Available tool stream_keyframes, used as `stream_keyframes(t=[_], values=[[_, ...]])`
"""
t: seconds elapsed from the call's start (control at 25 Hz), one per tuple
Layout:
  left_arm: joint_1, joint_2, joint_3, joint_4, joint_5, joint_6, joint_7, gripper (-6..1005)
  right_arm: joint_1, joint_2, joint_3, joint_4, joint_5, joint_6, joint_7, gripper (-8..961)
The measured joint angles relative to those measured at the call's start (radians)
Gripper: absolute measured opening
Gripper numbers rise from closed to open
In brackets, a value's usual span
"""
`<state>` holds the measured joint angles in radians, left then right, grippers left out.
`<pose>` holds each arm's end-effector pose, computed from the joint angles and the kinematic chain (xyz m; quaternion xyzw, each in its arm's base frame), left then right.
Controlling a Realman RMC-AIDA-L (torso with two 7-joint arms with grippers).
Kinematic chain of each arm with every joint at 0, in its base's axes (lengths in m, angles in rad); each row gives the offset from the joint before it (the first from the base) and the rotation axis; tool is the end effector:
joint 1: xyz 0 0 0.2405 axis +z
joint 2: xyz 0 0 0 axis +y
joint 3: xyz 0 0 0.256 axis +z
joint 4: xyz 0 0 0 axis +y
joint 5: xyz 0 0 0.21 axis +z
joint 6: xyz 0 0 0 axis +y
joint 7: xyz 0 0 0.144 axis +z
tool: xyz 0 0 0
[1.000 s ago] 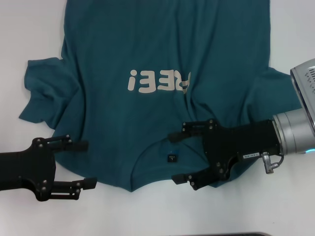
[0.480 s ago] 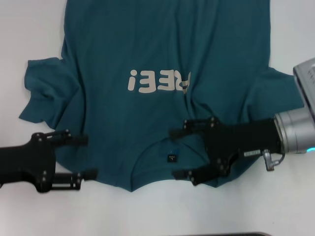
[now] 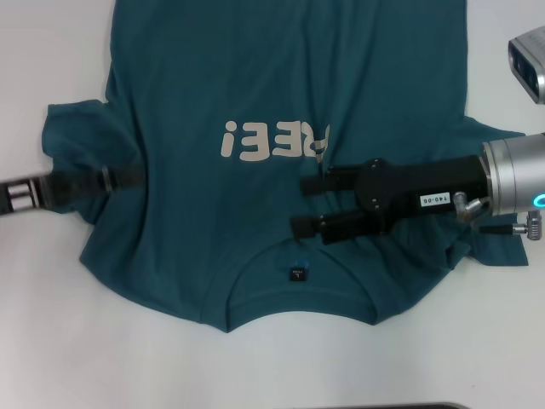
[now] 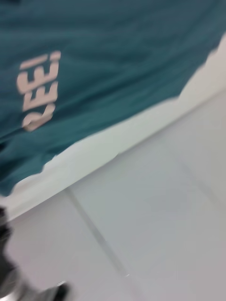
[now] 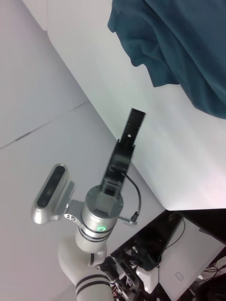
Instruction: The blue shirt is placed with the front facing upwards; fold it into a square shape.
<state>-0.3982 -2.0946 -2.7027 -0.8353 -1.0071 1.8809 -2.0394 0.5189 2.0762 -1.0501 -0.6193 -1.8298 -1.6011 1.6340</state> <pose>-0.2919 0.2707 0.0449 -0.8061 -0.5137 -0.2926 0.0252 0.2332 0.3021 -0.0416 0.9282 -0.2904 -0.2303 0.0329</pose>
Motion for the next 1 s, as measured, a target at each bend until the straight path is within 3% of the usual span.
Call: stream_keyframes(t=[0.24, 0.56, 1.0], values=[[-0.018, 0.018, -0.045, 0.007, -0.001, -0.157, -0.239, 858, 0.019, 0.002, 0.02, -0.001, 0.0, 0.005, 0.067, 915], [-0.021, 0.047, -0.048, 0.094, 0.0, -0.377, -0.32, 859, 0.025, 0.006, 0.015, -0.001, -0.023, 0.006, 0.079, 915], [-0.032, 0.042, -0.05, 0.156, -0.023, -0.533, -0.364, 859, 0.025, 0.006, 0.016, -0.001, -0.025, 0.016, 0.079, 915]])
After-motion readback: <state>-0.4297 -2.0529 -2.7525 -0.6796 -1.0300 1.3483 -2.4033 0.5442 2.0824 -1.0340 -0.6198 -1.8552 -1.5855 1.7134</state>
